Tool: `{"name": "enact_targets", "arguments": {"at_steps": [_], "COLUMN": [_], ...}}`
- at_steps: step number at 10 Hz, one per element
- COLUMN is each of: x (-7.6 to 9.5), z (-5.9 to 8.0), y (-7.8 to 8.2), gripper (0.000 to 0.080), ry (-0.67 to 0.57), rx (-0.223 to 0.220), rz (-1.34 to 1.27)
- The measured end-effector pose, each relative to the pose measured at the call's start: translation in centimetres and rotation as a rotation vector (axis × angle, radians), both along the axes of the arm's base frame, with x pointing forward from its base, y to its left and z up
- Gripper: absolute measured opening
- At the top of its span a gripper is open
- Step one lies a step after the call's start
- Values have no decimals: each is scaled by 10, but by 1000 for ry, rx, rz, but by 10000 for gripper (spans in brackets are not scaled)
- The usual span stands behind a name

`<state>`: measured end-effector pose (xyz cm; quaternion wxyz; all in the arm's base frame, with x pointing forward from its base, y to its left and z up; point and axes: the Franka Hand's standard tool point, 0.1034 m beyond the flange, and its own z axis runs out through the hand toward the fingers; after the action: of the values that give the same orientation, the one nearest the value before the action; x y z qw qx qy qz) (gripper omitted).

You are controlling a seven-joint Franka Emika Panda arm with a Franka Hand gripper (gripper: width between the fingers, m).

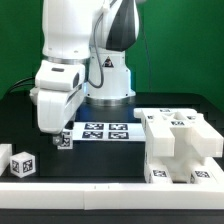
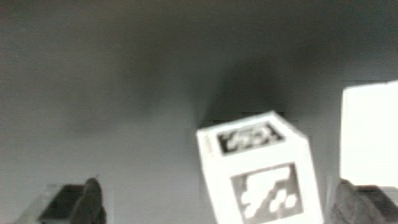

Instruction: Assemble chair

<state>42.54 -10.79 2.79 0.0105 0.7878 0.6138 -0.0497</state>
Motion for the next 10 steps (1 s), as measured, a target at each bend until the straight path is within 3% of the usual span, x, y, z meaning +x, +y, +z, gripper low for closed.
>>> {"name": "enact_targets", "arguments": {"at_steps": [5,8,10], "x": [6,7,6], "z": [2,-1,-2], "y": [3,0,1], "gripper": [649,649,649], "ry": [-6,-33,-33], "rx": [-28,-42,-41], "rz": [-388,-1024,-1134]}}
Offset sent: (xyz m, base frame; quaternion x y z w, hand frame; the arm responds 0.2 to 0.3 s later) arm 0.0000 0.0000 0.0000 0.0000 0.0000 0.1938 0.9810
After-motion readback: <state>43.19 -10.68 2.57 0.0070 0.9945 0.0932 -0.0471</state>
